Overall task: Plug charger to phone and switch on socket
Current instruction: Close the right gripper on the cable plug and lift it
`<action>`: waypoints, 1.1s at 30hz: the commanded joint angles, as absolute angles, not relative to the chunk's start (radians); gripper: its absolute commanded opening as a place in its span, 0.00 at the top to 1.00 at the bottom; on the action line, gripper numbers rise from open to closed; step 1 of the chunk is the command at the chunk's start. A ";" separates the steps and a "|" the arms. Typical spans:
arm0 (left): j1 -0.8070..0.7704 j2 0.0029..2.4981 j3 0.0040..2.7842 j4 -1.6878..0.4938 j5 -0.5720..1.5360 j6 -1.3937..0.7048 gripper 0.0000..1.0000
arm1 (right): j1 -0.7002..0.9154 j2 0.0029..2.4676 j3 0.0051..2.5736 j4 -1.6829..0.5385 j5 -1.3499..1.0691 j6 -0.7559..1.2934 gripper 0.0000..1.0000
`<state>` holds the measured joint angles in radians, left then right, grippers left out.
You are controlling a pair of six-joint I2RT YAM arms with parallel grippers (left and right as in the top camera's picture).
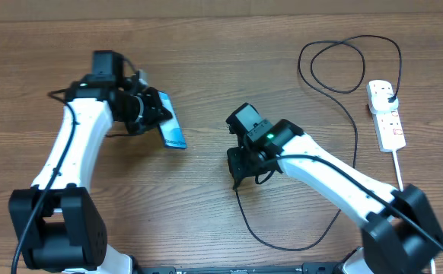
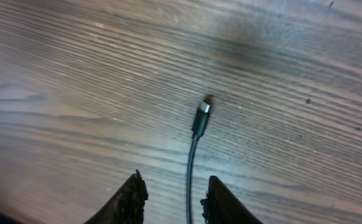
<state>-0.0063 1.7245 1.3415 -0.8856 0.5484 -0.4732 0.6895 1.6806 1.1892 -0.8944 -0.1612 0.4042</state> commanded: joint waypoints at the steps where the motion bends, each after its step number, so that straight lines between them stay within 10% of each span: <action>1: 0.061 1.731 1.343 -0.890 0.655 -0.492 0.96 | 0.694 1.810 1.205 -0.896 -0.164 0.427 0.67; 19: 0.065 1.731 1.343 -0.915 0.651 -0.389 0.96 | 0.691 1.910 1.223 -0.865 -0.162 0.442 0.65; 33: 0.065 1.731 1.343 -0.920 0.651 -0.388 0.96 | 0.692 1.910 1.226 -0.850 -0.117 0.438 0.92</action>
